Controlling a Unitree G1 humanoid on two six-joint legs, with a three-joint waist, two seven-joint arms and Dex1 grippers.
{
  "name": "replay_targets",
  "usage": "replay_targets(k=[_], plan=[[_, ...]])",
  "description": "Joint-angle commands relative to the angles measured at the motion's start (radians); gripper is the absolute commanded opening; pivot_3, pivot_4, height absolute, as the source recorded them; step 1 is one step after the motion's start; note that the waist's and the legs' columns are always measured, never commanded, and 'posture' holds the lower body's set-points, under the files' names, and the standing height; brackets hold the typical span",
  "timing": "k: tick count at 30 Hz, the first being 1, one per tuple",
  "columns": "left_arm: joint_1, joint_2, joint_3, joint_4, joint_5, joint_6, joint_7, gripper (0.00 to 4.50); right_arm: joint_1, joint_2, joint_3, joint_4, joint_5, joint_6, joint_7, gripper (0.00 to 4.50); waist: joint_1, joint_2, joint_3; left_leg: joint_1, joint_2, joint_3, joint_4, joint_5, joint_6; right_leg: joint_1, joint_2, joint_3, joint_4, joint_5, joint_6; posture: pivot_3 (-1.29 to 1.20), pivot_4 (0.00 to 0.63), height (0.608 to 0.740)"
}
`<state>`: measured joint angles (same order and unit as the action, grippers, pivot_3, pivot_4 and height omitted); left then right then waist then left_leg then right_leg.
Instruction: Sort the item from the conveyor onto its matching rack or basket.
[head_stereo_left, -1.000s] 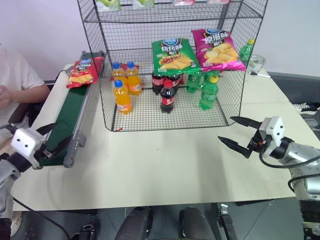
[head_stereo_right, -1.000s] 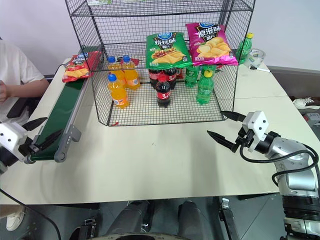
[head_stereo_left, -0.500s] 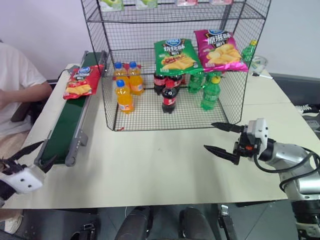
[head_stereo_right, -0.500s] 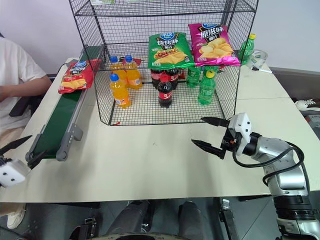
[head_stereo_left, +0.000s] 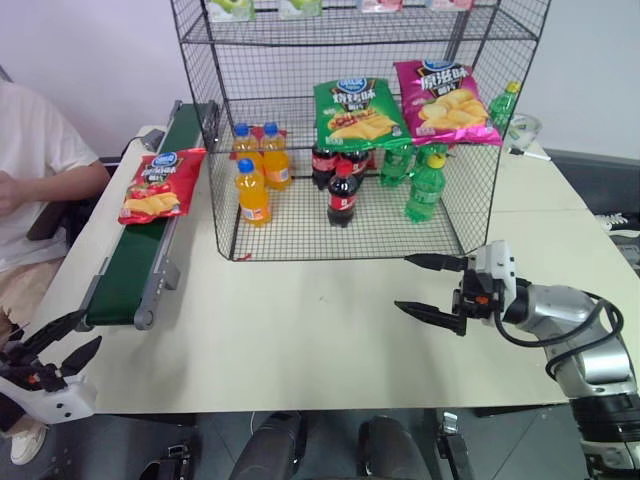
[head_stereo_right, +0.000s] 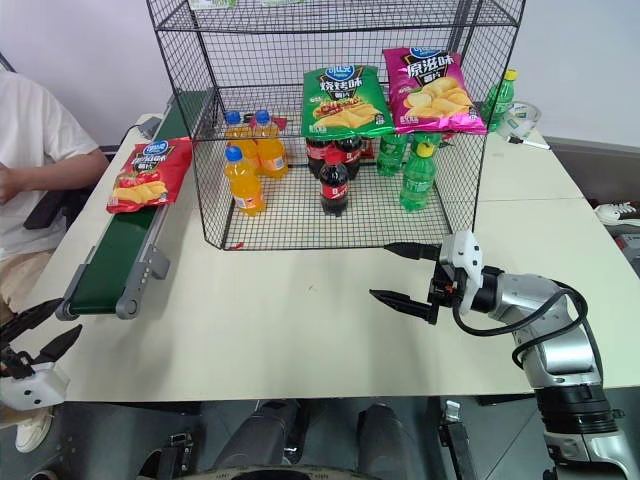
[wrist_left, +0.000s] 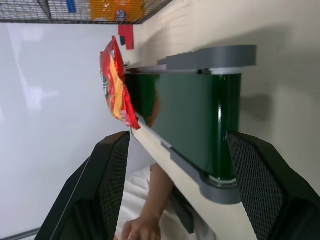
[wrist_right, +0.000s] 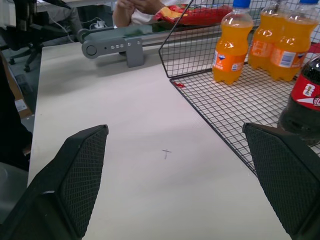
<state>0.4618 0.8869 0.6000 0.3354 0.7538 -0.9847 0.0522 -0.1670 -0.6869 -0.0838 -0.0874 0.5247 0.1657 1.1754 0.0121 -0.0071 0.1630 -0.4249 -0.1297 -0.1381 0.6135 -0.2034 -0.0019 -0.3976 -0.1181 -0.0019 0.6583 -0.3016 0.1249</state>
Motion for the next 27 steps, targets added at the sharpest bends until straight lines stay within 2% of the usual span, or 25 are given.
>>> replay_targets(k=[1,14,27], plan=[[0.003,0.021,-0.007,0.010,-0.012,0.049,0.065,3.20,-0.013,0.000,-0.013,-0.029,0.010,-0.001,0.000,4.50,0.000,0.000,0.000,0.000,0.000,0.000,0.000,0.000,0.000,0.000,0.000,0.000,0.000,0.000,0.000,0.00,0.150,0.740],[0.018,-0.008,-0.052,-0.093,0.022,0.228,0.217,3.20,0.009,0.003,-0.009,-0.140,0.120,0.129,0.025,4.50,0.000,0.000,0.000,0.000,0.000,0.000,0.000,0.000,0.000,0.000,0.000,0.000,0.000,0.000,0.000,0.00,0.150,0.740],[0.032,-0.016,-0.136,-0.140,0.007,0.300,0.248,3.20,-0.011,0.012,-0.009,-0.140,0.096,0.131,-0.009,4.50,0.000,0.000,0.000,0.000,0.000,0.000,0.000,0.000,0.000,0.000,0.000,0.000,0.000,0.000,0.000,0.00,0.150,0.740]])
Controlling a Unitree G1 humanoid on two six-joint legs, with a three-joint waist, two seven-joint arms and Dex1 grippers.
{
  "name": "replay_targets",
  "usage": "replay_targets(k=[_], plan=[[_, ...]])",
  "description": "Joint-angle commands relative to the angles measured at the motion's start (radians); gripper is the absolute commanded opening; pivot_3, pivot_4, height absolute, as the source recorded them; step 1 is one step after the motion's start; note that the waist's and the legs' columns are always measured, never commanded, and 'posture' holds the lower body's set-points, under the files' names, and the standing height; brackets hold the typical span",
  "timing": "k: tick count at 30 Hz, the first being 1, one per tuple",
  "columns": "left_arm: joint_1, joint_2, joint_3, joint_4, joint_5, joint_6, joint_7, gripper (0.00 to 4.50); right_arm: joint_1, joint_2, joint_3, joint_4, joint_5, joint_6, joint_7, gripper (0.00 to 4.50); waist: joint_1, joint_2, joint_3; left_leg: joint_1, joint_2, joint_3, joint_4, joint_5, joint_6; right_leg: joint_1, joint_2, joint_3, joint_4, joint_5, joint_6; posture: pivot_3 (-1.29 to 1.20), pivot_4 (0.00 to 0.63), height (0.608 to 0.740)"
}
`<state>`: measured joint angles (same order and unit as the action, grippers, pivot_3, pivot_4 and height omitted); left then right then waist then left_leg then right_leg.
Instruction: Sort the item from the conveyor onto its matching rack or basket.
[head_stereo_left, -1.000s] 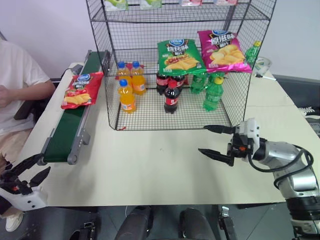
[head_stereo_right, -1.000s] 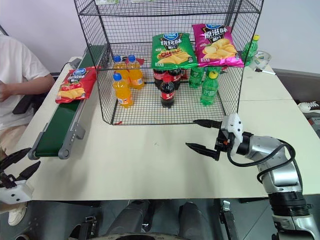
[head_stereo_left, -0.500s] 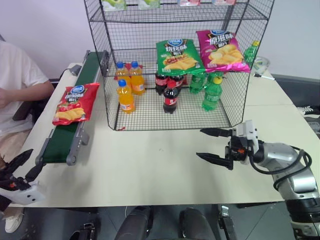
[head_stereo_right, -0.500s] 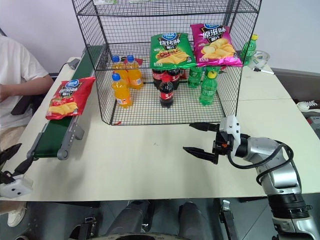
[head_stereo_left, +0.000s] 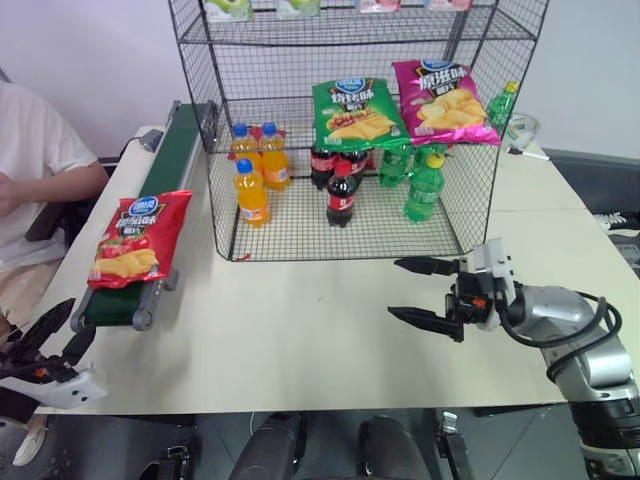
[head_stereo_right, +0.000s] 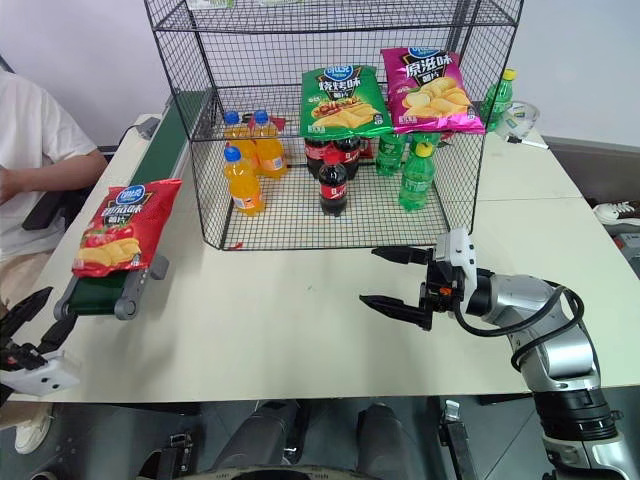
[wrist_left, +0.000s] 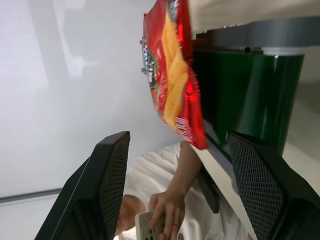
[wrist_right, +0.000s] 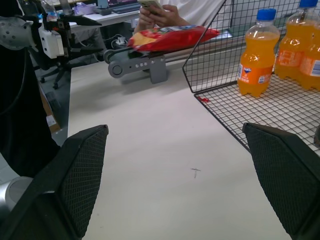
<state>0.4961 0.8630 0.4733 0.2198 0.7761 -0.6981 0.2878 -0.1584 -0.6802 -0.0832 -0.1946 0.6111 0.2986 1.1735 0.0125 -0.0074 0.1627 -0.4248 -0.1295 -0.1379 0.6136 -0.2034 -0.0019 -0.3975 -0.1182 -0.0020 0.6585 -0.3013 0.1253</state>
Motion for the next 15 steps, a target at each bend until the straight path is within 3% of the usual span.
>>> replay_targets(k=[1,15], plan=[[-0.005,0.009,-0.014,-0.026,-0.017,0.018,0.011,3.20,-0.021,0.004,-0.010,-0.033,0.010,-0.001,-0.008,4.50,0.000,0.000,0.000,0.000,0.000,0.000,0.000,0.000,0.000,0.000,0.000,0.000,0.000,0.000,0.000,0.00,0.150,0.740],[-0.081,-0.002,-0.104,-0.029,-0.042,0.073,0.021,3.20,-0.026,0.000,-0.015,-0.022,-0.005,-0.012,-0.022,4.50,0.000,0.000,0.000,0.000,0.000,0.000,0.000,0.000,0.000,0.000,0.000,0.000,0.000,0.000,0.000,0.00,0.150,0.740]])
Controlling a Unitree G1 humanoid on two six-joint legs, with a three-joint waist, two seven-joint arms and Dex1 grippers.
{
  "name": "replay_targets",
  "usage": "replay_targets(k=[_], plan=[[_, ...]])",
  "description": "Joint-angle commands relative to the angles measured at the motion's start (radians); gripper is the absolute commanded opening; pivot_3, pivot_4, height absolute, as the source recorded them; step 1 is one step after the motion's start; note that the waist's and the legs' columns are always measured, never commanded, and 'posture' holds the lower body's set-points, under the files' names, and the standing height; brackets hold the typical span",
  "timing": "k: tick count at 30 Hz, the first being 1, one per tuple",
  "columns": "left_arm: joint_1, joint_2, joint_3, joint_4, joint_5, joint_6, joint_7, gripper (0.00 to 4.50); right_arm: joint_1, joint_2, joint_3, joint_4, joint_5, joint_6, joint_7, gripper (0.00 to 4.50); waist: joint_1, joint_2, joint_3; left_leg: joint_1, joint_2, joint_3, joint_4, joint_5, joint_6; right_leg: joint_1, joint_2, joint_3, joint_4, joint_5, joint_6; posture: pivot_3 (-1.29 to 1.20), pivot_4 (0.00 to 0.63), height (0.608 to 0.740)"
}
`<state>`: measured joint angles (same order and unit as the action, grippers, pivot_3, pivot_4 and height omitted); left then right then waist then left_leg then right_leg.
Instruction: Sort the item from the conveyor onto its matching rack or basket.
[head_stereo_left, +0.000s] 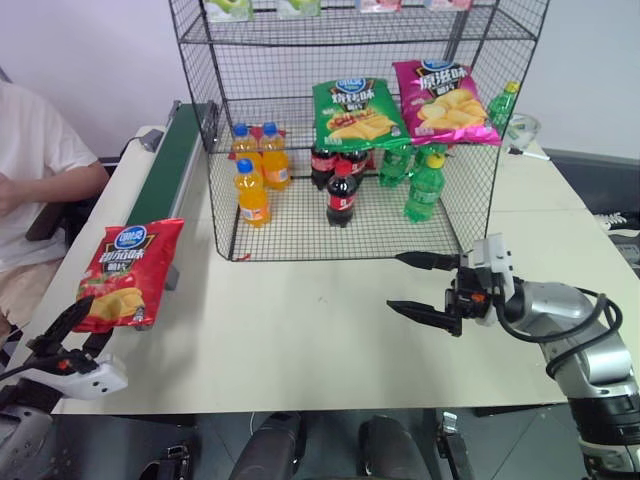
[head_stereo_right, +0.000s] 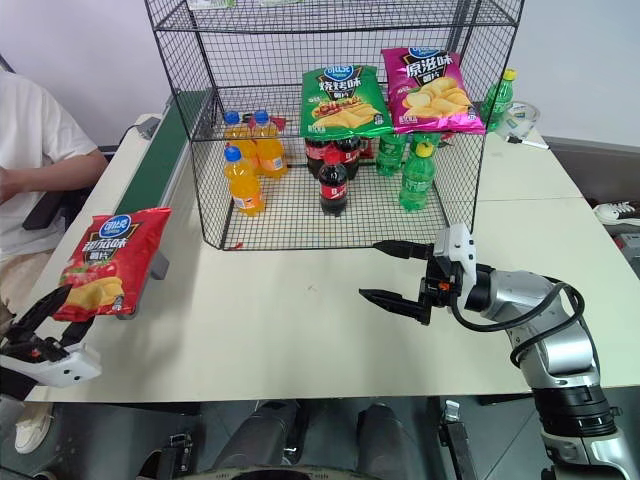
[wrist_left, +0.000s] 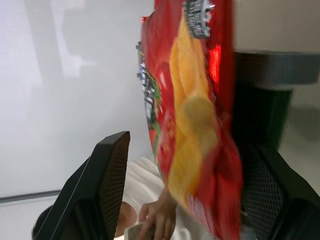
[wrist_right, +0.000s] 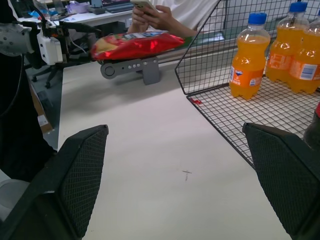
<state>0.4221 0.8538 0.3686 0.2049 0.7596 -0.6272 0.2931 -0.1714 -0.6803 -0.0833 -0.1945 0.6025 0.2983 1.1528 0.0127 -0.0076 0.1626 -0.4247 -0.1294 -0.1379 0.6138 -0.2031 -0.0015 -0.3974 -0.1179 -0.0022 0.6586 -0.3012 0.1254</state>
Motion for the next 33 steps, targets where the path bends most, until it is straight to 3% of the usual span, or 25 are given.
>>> replay_targets(k=[1,8,11,15,16,21,25,33], plan=[[-0.011,0.007,-0.006,-0.011,-0.027,0.000,0.016,3.20,-0.013,0.001,-0.015,-0.022,0.003,-0.012,-0.003,4.50,0.000,0.000,0.000,0.000,0.000,0.000,0.000,0.000,0.000,0.000,0.000,0.000,0.000,0.000,0.000,0.00,0.150,0.740],[-0.047,0.007,-0.040,0.014,-0.037,0.011,0.016,3.20,-0.018,-0.004,-0.026,-0.018,-0.006,-0.015,-0.014,4.50,0.000,0.000,0.000,0.000,0.000,0.000,0.000,0.000,0.000,0.000,0.000,0.000,0.000,0.000,0.000,0.00,0.150,0.740],[-0.056,0.006,-0.048,0.029,-0.078,-0.002,-0.010,2.36,-0.018,-0.006,-0.028,-0.015,-0.010,-0.017,-0.015,4.50,0.000,0.000,0.000,0.000,0.000,0.000,0.000,0.000,0.000,0.000,0.000,0.000,0.000,0.000,0.000,0.00,0.150,0.740],[-0.051,0.005,-0.041,0.029,-0.076,0.002,0.011,0.33,-0.012,-0.009,-0.032,-0.009,-0.016,-0.026,-0.014,4.50,0.000,0.000,0.000,0.000,0.000,0.000,0.000,0.001,0.001,0.000,0.000,0.000,0.000,0.000,0.000,0.00,0.150,0.740],[-0.050,0.005,-0.040,0.028,-0.076,0.002,0.015,0.09,-0.011,-0.009,-0.033,-0.008,-0.017,-0.027,-0.015,4.50,0.000,0.000,0.000,0.000,0.000,0.000,0.000,0.001,0.001,0.000,0.000,0.000,0.000,0.000,0.000,0.00,0.150,0.740],[-0.085,0.019,-0.067,0.127,-0.061,-0.030,0.076,0.09,-0.010,-0.009,-0.038,0.001,-0.021,-0.033,-0.015,4.50,0.000,0.000,0.000,0.000,0.000,0.000,0.000,0.001,0.001,0.000,0.000,0.000,0.001,0.000,0.000,0.00,0.150,0.740],[-0.097,0.033,-0.045,0.085,-0.077,-0.037,0.092,0.09,-0.014,-0.004,-0.050,0.022,-0.036,-0.061,-0.022,4.50,0.001,0.000,0.000,0.000,0.000,0.000,0.000,0.001,0.001,0.000,0.000,0.000,0.001,0.000,0.000,0.00,0.150,0.740],[-0.054,0.053,0.060,-0.244,-0.076,-0.044,0.009,0.09,-0.013,0.079,-0.133,0.042,-0.023,-0.164,-0.098,4.50,-0.001,-0.001,-0.001,0.001,0.000,0.000,0.001,0.001,0.001,0.000,0.000,0.000,0.002,0.000,0.000,0.00,0.150,0.740]])
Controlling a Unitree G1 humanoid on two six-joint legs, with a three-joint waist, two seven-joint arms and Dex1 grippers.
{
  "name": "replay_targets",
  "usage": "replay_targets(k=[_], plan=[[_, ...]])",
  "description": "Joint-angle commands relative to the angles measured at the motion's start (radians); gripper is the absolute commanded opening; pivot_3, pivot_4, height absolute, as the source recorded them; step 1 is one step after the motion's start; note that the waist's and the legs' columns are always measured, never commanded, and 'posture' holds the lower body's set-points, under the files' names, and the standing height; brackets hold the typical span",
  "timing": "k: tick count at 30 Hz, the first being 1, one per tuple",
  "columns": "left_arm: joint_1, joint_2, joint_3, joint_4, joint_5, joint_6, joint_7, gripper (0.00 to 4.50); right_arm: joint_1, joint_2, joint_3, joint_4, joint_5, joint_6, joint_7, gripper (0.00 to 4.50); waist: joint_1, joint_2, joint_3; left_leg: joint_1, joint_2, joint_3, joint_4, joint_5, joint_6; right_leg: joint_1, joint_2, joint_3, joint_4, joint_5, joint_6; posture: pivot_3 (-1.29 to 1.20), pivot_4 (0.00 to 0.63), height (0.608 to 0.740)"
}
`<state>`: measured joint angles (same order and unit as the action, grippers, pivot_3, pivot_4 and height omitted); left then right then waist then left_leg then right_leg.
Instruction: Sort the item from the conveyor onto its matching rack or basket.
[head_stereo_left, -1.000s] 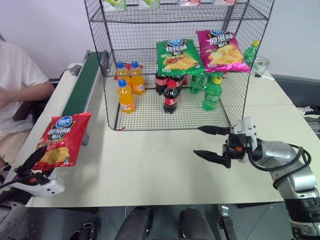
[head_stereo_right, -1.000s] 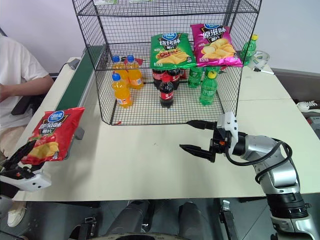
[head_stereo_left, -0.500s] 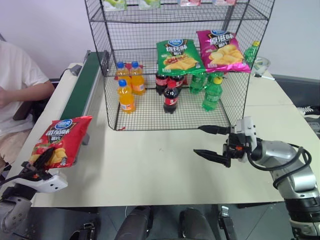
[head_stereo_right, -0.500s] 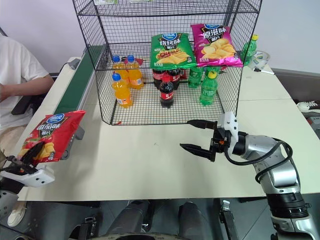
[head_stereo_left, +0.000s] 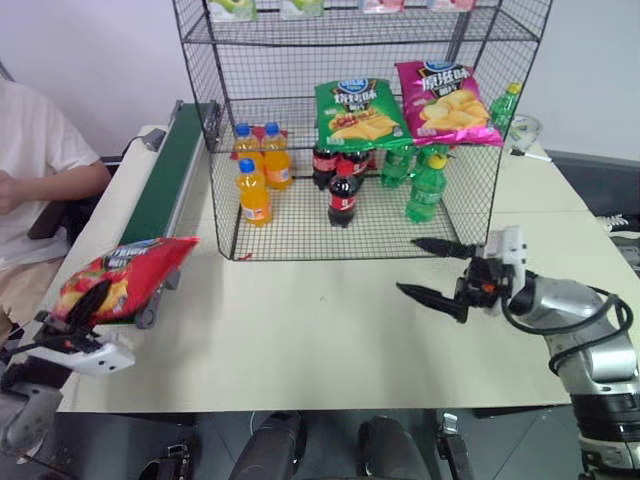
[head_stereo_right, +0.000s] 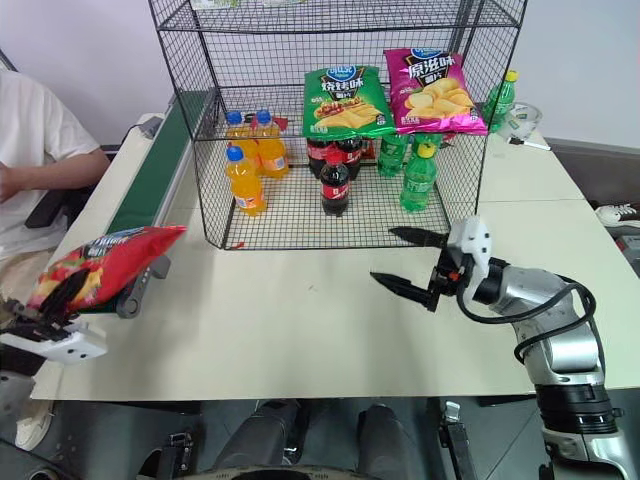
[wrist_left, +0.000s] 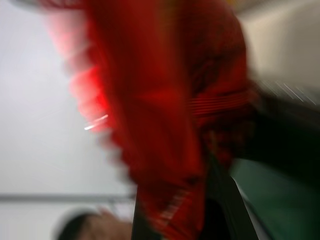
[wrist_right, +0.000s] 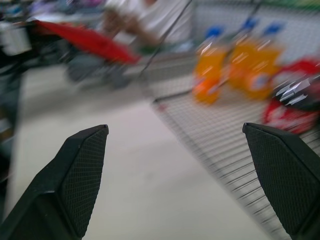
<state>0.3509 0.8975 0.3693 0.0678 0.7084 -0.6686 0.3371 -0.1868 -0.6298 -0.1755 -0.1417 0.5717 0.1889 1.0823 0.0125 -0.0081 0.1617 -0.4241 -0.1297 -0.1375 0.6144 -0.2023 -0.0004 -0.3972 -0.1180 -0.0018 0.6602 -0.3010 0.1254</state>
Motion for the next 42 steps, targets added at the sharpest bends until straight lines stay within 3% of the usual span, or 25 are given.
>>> replay_targets(k=[1,8,15,20,25,30,38,42], plan=[[0.018,0.009,0.069,-0.149,-0.034,-0.001,-0.058,0.09,0.011,0.040,-0.044,-0.014,0.006,-0.065,-0.039,4.50,-0.003,0.000,0.000,0.000,0.000,0.000,0.000,0.000,0.000,0.000,0.000,0.000,0.000,0.000,0.000,0.00,0.150,0.740],[-0.200,-0.047,-0.031,-0.337,-0.070,0.113,-0.229,0.09,0.008,0.108,-0.076,-0.020,-0.017,-0.150,-0.141,4.50,0.003,0.001,0.000,0.001,0.000,0.001,0.001,0.001,0.000,0.001,0.000,0.000,0.002,0.000,0.000,0.00,0.150,0.740],[-0.592,-0.141,-0.211,-0.243,0.036,0.237,-0.260,0.09,0.010,0.163,-0.069,-0.039,-0.056,-0.211,-0.243,4.50,-0.002,0.000,0.000,0.002,0.000,0.001,0.000,0.002,-0.001,0.004,0.002,-0.001,0.004,0.000,0.000,0.00,0.150,0.740],[-0.801,-0.192,-0.338,-0.057,0.128,0.235,-0.167,0.09,0.020,0.174,-0.049,-0.050,-0.065,-0.213,-0.264,4.50,-0.005,0.001,0.000,0.003,0.000,0.001,-0.001,0.003,-0.002,0.003,0.005,0.001,0.005,0.000,0.000,0.00,0.150,0.740],[-1.046,-0.261,-0.475,0.275,0.211,0.252,-0.028,0.09,0.007,0.172,-0.026,-0.049,-0.082,-0.214,-0.277,4.50,0.000,0.000,0.000,0.003,-0.001,0.001,0.001,0.003,-0.002,0.005,0.005,0.000,0.005,0.001,0.001,0.00,0.150,0.740],[-1.225,-0.269,-0.599,0.548,0.296,0.257,0.135,0.09,0.001,0.166,-0.015,-0.051,-0.091,-0.210,-0.284,4.50,-0.007,-0.001,0.001,0.003,-0.001,0.001,0.000,0.003,-0.002,0.003,0.005,0.001,0.005,0.001,0.001,0.00,0.150,0.740],[-1.476,-0.339,-0.732,1.010,0.289,0.328,0.247,0.09,0.009,0.160,-0.015,-0.067,-0.098,-0.200,-0.303,4.50,-0.005,-0.001,0.001,0.002,-0.001,0.001,0.001,0.003,-0.002,0.003,0.005,0.000,0.006,0.001,0.002,0.00,0.150,0.740],[-1.549,-0.389,-0.761,1.145,0.252,0.337,0.238,0.09,0.014,0.154,-0.008,-0.080,-0.101,-0.189,-0.308,4.50,-0.006,-0.003,0.002,0.001,-0.001,0.001,0.001,0.003,-0.002,0.003,0.005,0.000,0.006,0.001,0.002,0.00,0.150,0.740]])
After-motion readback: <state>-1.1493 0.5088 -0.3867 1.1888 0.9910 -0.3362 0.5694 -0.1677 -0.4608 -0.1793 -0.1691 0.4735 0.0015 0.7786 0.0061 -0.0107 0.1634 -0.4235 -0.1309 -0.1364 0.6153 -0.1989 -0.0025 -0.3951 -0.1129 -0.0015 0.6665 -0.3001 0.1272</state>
